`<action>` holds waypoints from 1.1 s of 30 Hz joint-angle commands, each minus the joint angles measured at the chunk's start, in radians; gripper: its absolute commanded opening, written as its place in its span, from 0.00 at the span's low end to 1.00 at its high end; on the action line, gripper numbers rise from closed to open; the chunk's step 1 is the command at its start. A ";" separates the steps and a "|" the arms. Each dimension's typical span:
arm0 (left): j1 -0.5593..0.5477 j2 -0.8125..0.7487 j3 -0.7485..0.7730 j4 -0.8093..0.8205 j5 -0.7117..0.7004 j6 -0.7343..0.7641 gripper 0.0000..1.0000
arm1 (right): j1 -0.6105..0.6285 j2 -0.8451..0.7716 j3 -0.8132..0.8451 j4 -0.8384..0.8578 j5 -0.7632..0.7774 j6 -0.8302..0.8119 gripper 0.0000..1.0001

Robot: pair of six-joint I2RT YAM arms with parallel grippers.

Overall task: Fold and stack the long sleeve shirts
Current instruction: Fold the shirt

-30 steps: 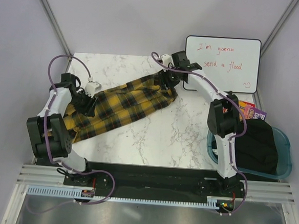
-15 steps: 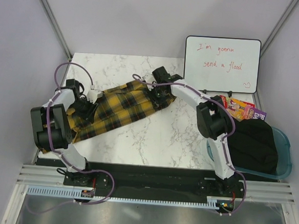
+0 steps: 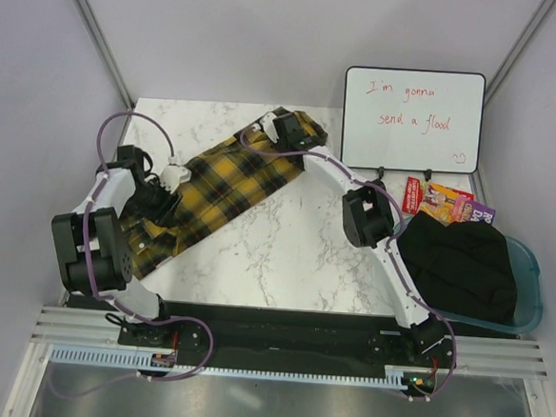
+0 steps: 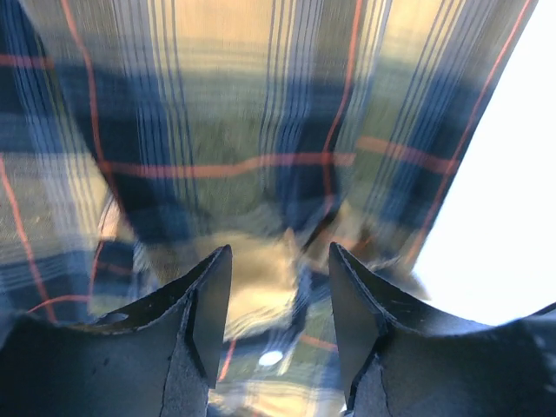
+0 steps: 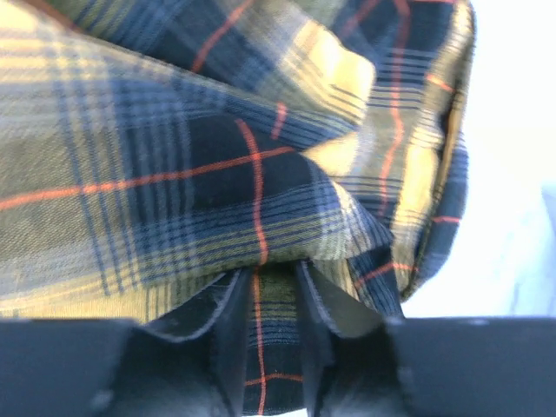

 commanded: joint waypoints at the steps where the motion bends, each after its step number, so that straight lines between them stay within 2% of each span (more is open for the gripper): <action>1: -0.010 -0.043 -0.056 -0.027 -0.038 0.145 0.55 | -0.008 -0.065 -0.018 0.197 0.108 -0.011 0.41; 4: -0.106 -0.005 -0.106 -0.019 -0.059 0.124 0.52 | -0.008 -0.240 -0.168 0.281 0.055 0.066 0.46; 7: -0.282 0.078 -0.133 -0.016 -0.072 0.044 0.45 | -0.009 -0.383 -0.268 0.274 -0.031 0.132 0.52; 8: -0.360 0.098 -0.120 -0.013 -0.061 -0.006 0.43 | -0.011 -0.435 -0.305 0.255 -0.057 0.140 0.54; 13: -0.528 0.210 -0.030 -0.004 -0.001 -0.123 0.39 | -0.043 -0.570 -0.404 0.139 -0.155 0.262 0.57; 14: -0.568 0.221 0.007 -0.005 0.013 -0.142 0.38 | -0.067 -0.582 -0.415 0.096 -0.223 0.281 0.57; 17: -0.644 0.275 0.123 -0.017 0.095 -0.218 0.37 | -0.118 -0.608 -0.437 0.009 -0.302 0.341 0.58; 18: -0.668 0.294 0.159 -0.023 0.115 -0.240 0.36 | -0.126 -0.608 -0.437 -0.011 -0.380 0.348 0.58; 22: -0.783 0.358 0.315 -0.037 0.239 -0.329 0.36 | -0.140 -0.576 -0.449 -0.074 -0.466 0.365 0.56; 25: -0.786 0.338 0.395 -0.048 0.370 -0.384 0.39 | -0.141 -0.556 -0.446 -0.107 -0.505 0.384 0.53; 28: -0.699 0.209 0.349 -0.033 0.456 -0.393 0.43 | -0.143 -0.559 -0.470 -0.114 -0.584 0.401 0.51; 29: -0.627 0.174 0.331 -0.022 0.464 -0.395 0.43 | -0.138 -0.559 -0.478 -0.114 -0.610 0.405 0.49; 33: -0.479 0.017 0.263 -0.085 0.404 -0.293 0.48 | -0.097 -0.539 -0.515 -0.124 -0.684 0.414 0.43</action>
